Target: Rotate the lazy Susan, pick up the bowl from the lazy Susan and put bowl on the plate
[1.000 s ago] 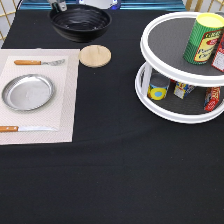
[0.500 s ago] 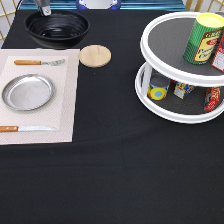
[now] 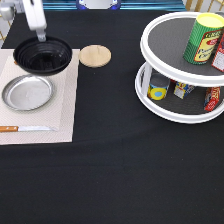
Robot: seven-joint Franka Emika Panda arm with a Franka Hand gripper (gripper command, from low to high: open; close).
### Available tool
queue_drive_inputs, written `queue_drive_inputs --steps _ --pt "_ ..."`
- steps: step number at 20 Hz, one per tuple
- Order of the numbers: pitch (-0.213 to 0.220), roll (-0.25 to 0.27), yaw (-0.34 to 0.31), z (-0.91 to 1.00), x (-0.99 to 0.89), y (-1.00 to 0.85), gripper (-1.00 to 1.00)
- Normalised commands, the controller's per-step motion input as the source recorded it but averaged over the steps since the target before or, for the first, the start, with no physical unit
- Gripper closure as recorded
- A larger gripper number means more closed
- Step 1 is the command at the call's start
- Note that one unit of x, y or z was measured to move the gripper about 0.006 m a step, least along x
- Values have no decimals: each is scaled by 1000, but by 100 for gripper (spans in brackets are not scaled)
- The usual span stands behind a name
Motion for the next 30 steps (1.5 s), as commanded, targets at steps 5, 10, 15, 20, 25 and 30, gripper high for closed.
queue_drive_inputs --steps 5,10,15,20,25,30 --pt "-6 9 -223 -759 -376 -346 100" --pt "-7 1 -233 -697 -329 -367 100" --pt "-9 14 -232 -602 -319 -370 100" --pt "-23 51 -212 -365 -267 -253 100" --pt "6 113 -148 -126 -13 -254 100" --pt "95 87 -86 159 41 -67 -100"
